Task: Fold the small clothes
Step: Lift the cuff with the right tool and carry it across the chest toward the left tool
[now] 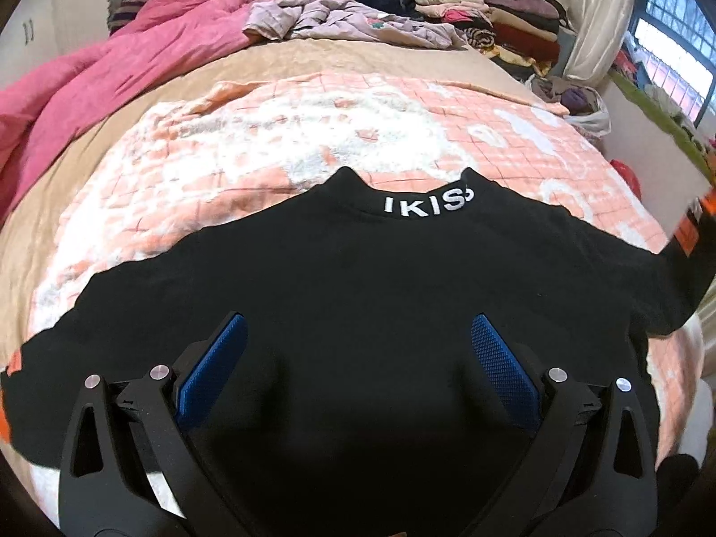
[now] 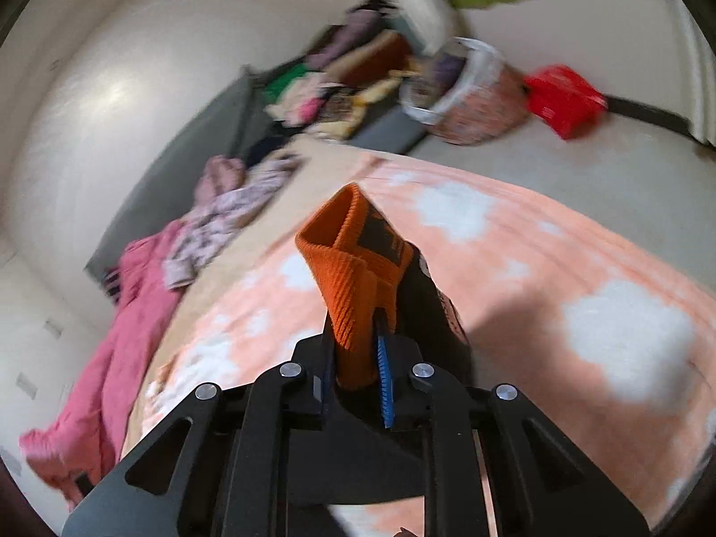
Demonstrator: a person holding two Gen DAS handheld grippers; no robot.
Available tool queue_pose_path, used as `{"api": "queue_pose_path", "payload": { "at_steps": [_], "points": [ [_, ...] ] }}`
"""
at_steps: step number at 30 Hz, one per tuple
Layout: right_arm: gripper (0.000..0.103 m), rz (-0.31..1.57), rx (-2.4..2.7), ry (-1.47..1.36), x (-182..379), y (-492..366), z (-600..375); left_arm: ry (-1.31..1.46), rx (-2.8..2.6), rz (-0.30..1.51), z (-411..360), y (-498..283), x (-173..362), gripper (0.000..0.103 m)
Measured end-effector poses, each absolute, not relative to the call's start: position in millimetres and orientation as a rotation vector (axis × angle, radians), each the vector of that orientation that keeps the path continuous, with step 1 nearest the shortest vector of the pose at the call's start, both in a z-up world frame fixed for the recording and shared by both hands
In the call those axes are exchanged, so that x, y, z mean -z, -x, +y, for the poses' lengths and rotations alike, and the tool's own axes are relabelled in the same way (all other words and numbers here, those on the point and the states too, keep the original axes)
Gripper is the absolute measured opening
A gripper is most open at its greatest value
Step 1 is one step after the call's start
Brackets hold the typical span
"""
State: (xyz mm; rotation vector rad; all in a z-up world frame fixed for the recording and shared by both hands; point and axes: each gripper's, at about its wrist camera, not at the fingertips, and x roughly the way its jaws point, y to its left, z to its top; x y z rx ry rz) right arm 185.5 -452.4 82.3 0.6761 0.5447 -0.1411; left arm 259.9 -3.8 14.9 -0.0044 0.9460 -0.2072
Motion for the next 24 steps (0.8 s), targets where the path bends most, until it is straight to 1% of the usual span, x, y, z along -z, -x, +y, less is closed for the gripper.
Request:
{"api": "queue_pose_path", "payload": {
  "at_steps": [5, 9, 18, 24],
  "points": [
    [0.014, 0.517, -0.033, -0.594, -110, -206, -387, 0.034, 0.180, 0.922, 16, -262, -22, 0.094],
    [0.014, 0.528, -0.169, -0.548, -118, -215, -342, 0.101, 0.180, 0.936, 35, -262, -23, 0.094],
    [0.014, 0.597, -0.388, -0.452, -105, -219, -252, 0.220, 0.202, 0.954, 57, -258, -29, 0.094],
    [0.014, 0.627, -0.483, -0.407, -93, -222, -209, 0.299, 0.210, 0.968, 72, -259, -28, 0.094]
  ]
}}
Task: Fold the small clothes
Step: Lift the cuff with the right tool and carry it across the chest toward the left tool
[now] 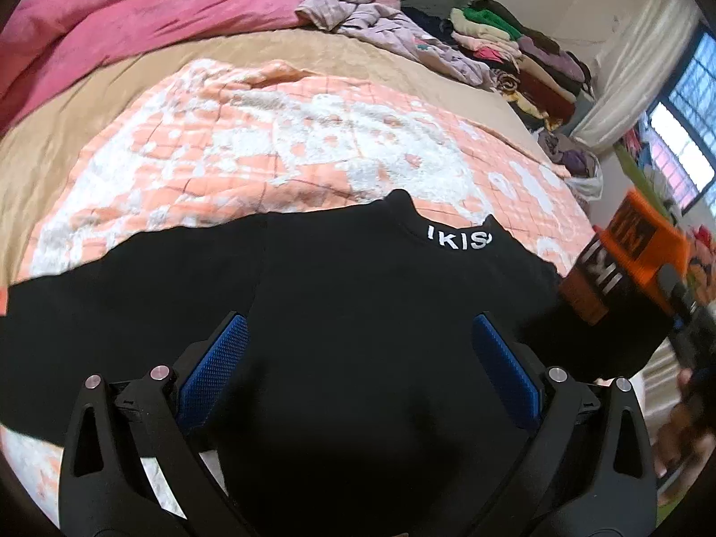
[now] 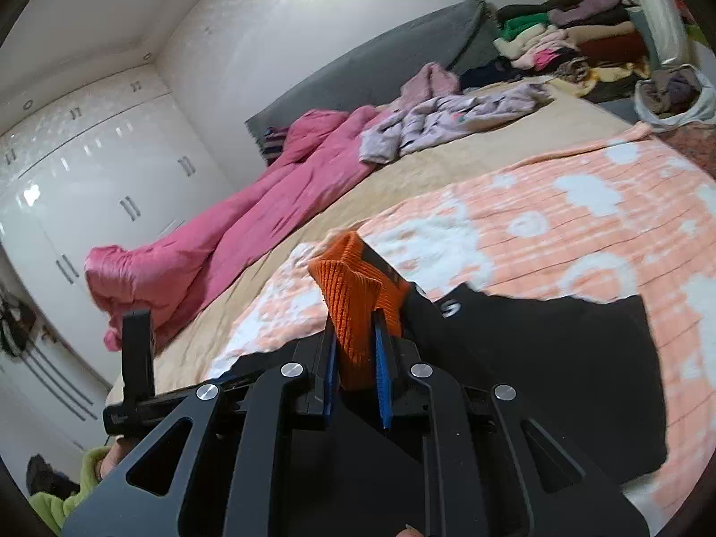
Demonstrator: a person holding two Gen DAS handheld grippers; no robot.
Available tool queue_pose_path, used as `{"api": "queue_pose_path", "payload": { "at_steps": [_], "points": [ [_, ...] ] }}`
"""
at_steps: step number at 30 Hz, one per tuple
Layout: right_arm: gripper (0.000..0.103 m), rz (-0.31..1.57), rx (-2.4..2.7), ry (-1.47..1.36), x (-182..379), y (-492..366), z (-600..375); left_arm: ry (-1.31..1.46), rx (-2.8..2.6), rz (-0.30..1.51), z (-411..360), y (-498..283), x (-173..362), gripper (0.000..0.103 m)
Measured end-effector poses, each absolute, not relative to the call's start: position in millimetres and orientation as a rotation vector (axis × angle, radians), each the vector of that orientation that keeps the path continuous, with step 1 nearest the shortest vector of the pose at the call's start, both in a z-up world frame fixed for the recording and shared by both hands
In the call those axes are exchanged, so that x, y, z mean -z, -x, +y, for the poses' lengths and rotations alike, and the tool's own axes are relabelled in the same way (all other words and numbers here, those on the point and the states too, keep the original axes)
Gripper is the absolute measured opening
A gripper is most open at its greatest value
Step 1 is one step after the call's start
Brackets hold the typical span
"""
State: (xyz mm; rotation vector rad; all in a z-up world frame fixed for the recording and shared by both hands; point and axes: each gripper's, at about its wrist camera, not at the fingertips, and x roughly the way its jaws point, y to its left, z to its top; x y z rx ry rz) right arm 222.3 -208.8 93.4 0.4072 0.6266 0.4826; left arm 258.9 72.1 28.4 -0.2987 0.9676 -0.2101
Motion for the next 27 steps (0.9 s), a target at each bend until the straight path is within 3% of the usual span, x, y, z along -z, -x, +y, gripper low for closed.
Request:
{"api": "queue_pose_path", "payload": {
  "at_steps": [14, 16, 17, 18, 19, 22, 27],
  "points": [
    [0.017, 0.734, -0.522, -0.308, -41, -232, -146, 0.420, 0.248, 0.985, 92, -257, -13, 0.094],
    [0.027, 0.753, -0.561, -0.305, -35, -231, -137, 0.460, 0.272, 0.991, 92, -257, -9, 0.094],
    [0.047, 0.770, -0.584, -0.304, -33, -232, -134, 0.466, 0.275, 0.994, 92, -258, -8, 0.093],
    [0.056, 0.791, -0.606, -0.294, -32, -232, -130, 0.469, 0.277, 0.996, 92, -258, -6, 0.092],
    [0.056, 0.794, -0.611, -0.282, -33, -230, -128, 0.469, 0.278, 0.998, 91, -258, -5, 0.091],
    [0.057, 0.777, -0.594, -0.255, -43, -226, -132, 0.466, 0.289, 1.008, 88, -259, -1, 0.083],
    [0.061, 0.761, -0.414, -0.180, -58, -229, -165, 0.435, 0.332, 1.050, 71, -259, 11, 0.056]
  ]
}}
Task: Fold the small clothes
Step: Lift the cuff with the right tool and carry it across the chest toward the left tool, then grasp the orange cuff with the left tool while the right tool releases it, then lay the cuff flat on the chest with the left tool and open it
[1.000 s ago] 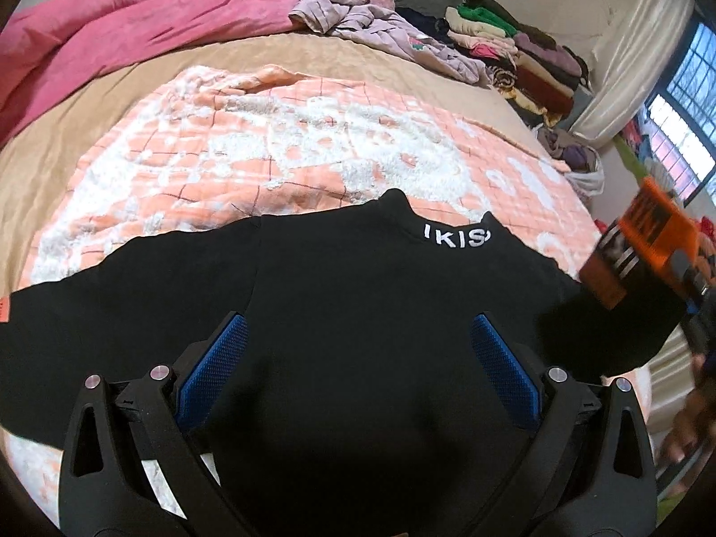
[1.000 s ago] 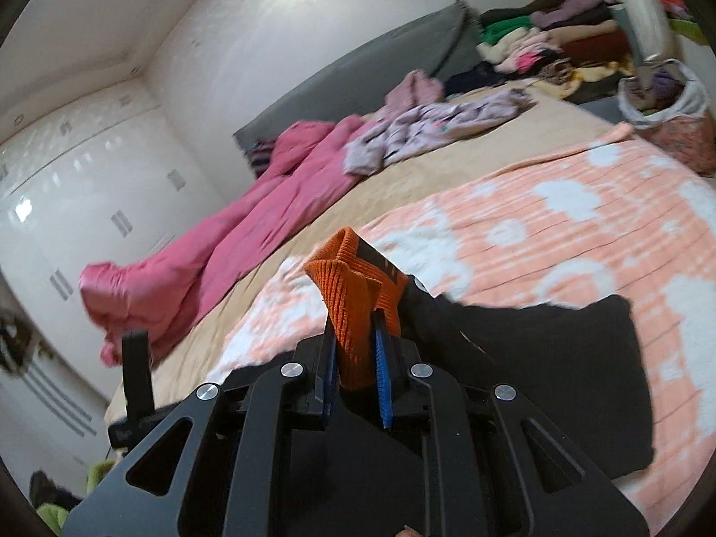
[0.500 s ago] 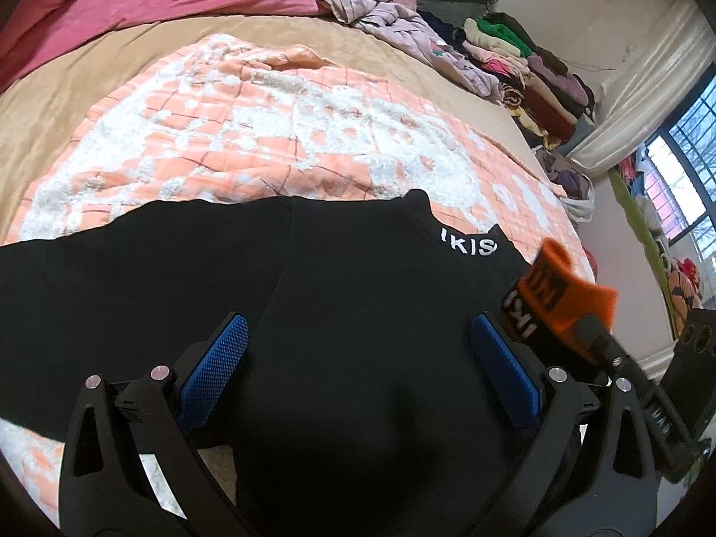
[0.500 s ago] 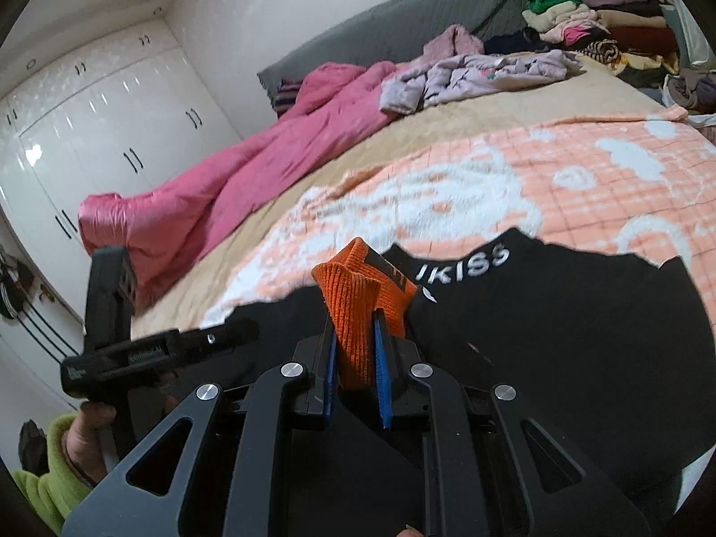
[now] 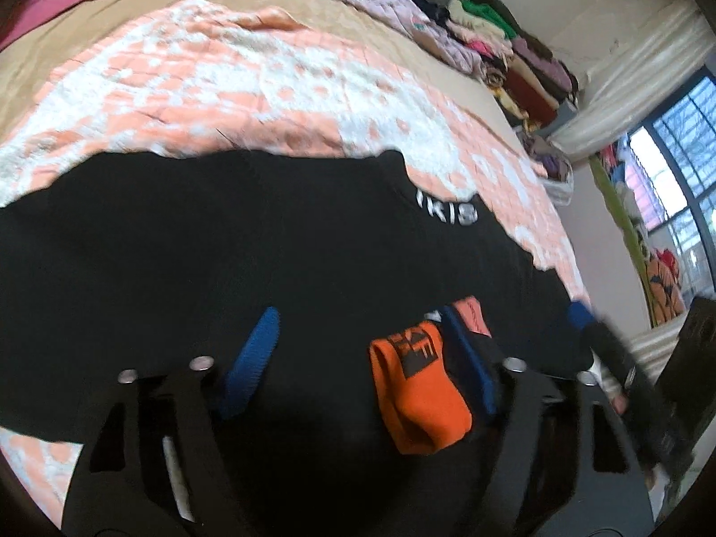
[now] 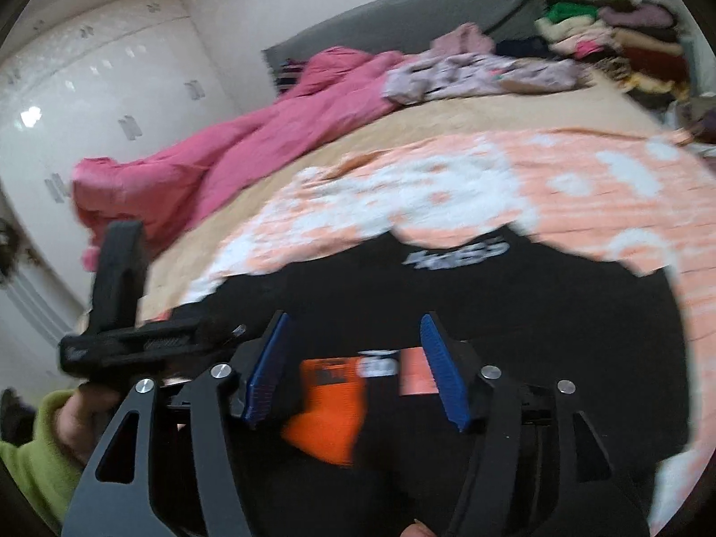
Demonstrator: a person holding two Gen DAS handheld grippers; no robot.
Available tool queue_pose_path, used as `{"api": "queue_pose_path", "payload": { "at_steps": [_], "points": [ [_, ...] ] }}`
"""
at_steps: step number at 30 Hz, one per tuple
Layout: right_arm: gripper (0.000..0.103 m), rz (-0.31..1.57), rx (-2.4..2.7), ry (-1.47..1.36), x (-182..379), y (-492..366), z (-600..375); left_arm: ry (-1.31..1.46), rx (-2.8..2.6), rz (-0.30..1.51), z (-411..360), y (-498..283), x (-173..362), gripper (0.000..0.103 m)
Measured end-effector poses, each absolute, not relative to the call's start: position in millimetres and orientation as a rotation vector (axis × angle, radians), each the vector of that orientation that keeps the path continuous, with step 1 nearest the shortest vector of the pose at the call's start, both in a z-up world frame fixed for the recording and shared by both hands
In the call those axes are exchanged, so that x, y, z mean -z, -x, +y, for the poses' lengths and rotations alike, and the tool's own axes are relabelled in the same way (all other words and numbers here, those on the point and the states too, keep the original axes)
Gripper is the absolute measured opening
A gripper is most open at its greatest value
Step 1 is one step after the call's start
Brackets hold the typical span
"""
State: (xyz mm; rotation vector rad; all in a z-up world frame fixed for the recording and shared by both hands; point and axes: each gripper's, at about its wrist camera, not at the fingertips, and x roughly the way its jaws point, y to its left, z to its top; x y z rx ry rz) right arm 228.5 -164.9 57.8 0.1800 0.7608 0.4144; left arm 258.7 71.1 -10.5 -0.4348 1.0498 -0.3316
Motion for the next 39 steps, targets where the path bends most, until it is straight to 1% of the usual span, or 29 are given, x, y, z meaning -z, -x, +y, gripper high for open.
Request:
{"api": "queue_pose_path", "payload": {
  "at_steps": [2, 6, 9, 10, 12, 15, 19, 22, 25, 32, 39],
  "points": [
    [0.061, 0.765, -0.363, -0.175, -59, -231, -182, 0.416, 0.360, 1.073, 59, -258, 17, 0.048],
    [0.061, 0.769, -0.288, -0.197, -60, -234, -212, 0.378, 0.396, 1.116, 34, -259, 30, 0.046],
    [0.061, 0.765, -0.263, -0.233, -62, -234, -230, 0.331, 0.377, 1.109, 20, -260, 35, 0.046],
    [0.061, 0.761, -0.253, -0.241, -64, -234, -237, 0.303, 0.370, 1.093, 14, -260, 34, 0.043],
    [0.061, 0.751, -0.243, -0.253, -68, -233, -245, 0.252, 0.351, 1.063, 7, -259, 32, 0.018],
    [0.061, 0.736, -0.226, -0.270, -73, -231, -258, 0.211, 0.360, 1.037, 1, -256, 31, 0.009],
    [0.061, 0.720, -0.197, -0.311, -77, -229, -279, 0.164, 0.377, 0.971, -2, -250, 14, 0.008],
    [0.061, 0.715, -0.167, -0.319, -77, -229, -290, 0.123, 0.360, 0.890, 4, -245, -9, 0.008],
    [0.061, 0.723, -0.150, -0.346, -74, -230, -300, 0.129, 0.343, 0.852, 13, -246, -24, 0.008],
    [0.061, 0.748, -0.154, -0.327, -67, -234, -298, 0.148, 0.297, 0.835, 36, -250, -34, 0.008],
    [0.061, 0.784, -0.159, -0.274, -58, -239, -286, 0.171, 0.288, 0.897, 47, -254, -27, 0.009]
  ]
}}
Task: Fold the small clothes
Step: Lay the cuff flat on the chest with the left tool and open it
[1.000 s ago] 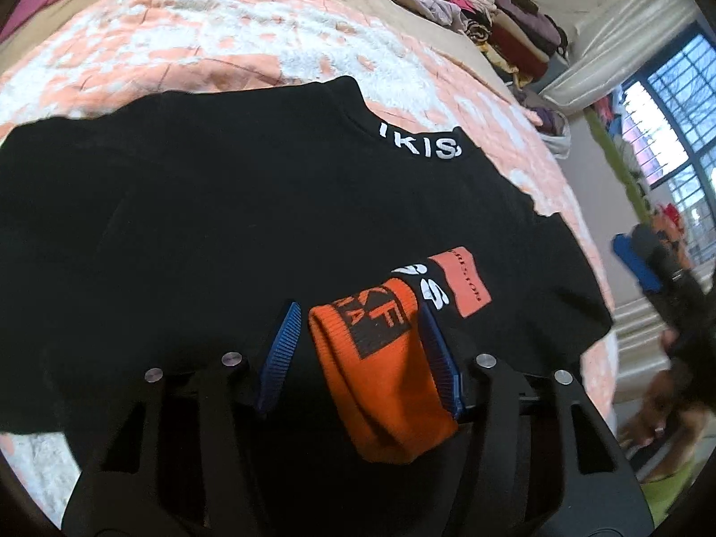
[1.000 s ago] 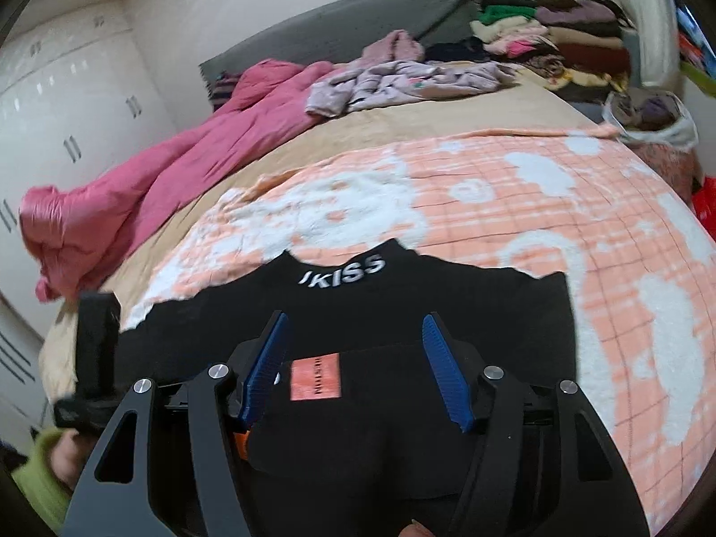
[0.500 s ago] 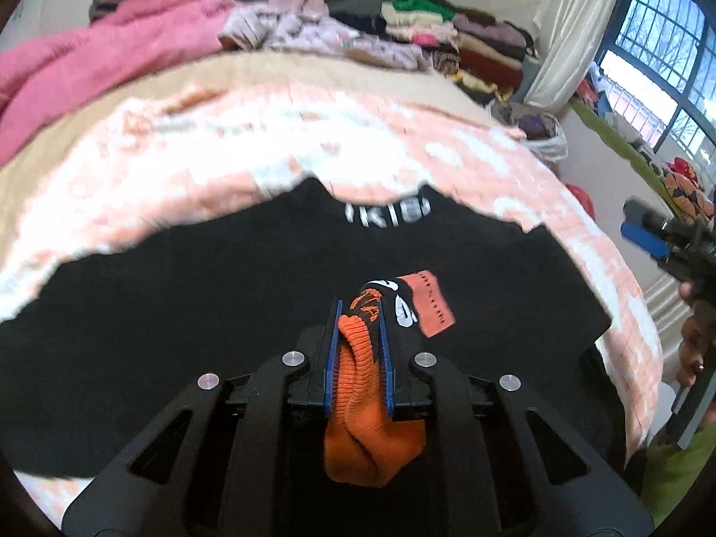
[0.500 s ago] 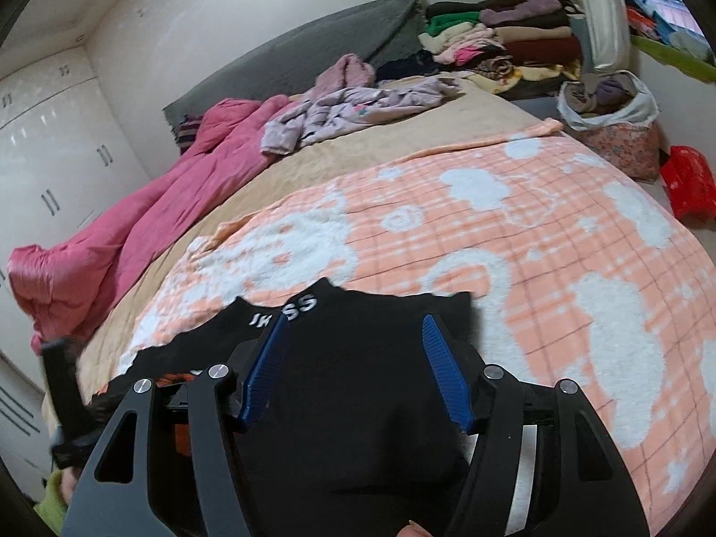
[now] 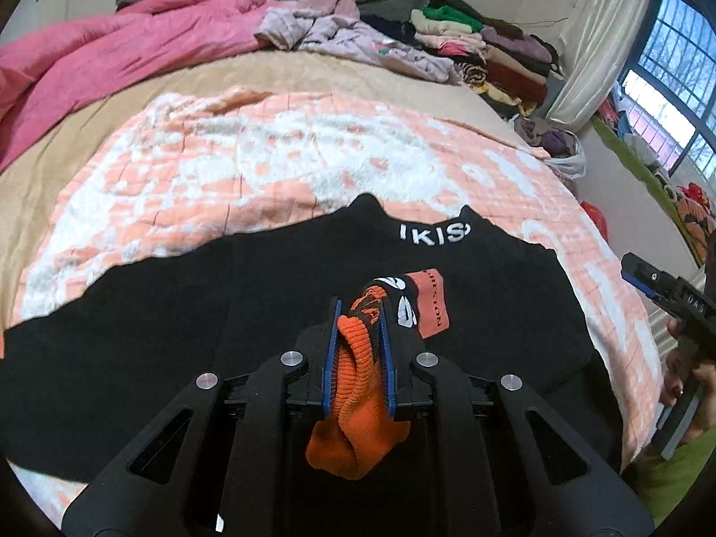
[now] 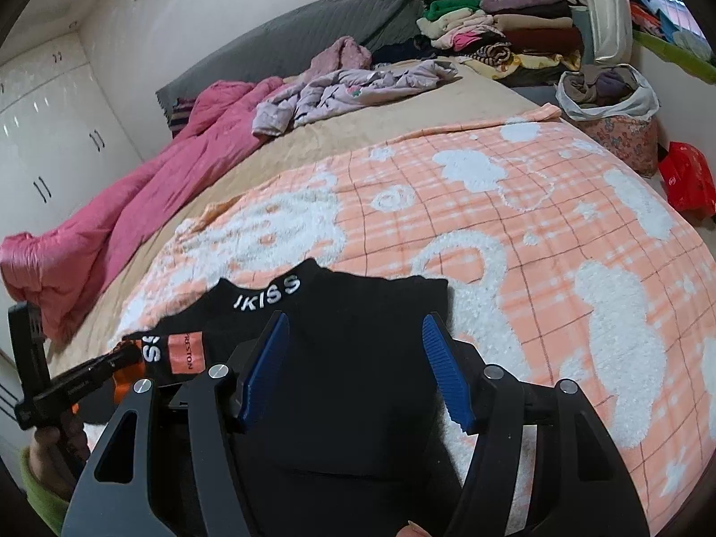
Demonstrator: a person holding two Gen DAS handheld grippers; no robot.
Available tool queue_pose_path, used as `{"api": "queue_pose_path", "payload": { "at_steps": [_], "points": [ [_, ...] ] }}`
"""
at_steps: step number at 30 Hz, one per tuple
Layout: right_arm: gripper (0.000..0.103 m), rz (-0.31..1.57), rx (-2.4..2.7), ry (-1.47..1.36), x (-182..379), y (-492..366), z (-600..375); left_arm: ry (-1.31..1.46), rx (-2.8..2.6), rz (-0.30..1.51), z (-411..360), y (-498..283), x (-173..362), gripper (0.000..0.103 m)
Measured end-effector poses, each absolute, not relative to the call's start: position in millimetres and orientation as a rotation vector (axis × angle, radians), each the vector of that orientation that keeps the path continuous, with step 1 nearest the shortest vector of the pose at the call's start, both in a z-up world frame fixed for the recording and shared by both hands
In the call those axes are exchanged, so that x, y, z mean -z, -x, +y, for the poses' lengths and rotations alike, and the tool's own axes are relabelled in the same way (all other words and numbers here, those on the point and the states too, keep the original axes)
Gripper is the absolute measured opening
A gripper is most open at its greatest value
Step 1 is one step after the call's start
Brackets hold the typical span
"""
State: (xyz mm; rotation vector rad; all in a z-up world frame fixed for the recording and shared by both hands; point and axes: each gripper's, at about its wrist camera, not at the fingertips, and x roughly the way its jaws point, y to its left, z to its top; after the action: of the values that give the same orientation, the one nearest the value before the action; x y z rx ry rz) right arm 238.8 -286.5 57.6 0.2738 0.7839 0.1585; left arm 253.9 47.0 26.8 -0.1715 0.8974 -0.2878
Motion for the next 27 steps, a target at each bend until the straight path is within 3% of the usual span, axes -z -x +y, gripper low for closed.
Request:
{"api": "queue_pose_path", "payload": {
  "at_steps": [17, 27],
  "points": [
    [0.061, 0.862, -0.254, -0.103, -40, -237, -234, 0.096, 0.208, 0.841, 54, -243, -38, 0.013],
    [0.061, 0.960, -0.286, -0.077, -8, -235, -227, -0.003, 0.234, 1.030, 24, -246, 26, 0.015]
  ]
}}
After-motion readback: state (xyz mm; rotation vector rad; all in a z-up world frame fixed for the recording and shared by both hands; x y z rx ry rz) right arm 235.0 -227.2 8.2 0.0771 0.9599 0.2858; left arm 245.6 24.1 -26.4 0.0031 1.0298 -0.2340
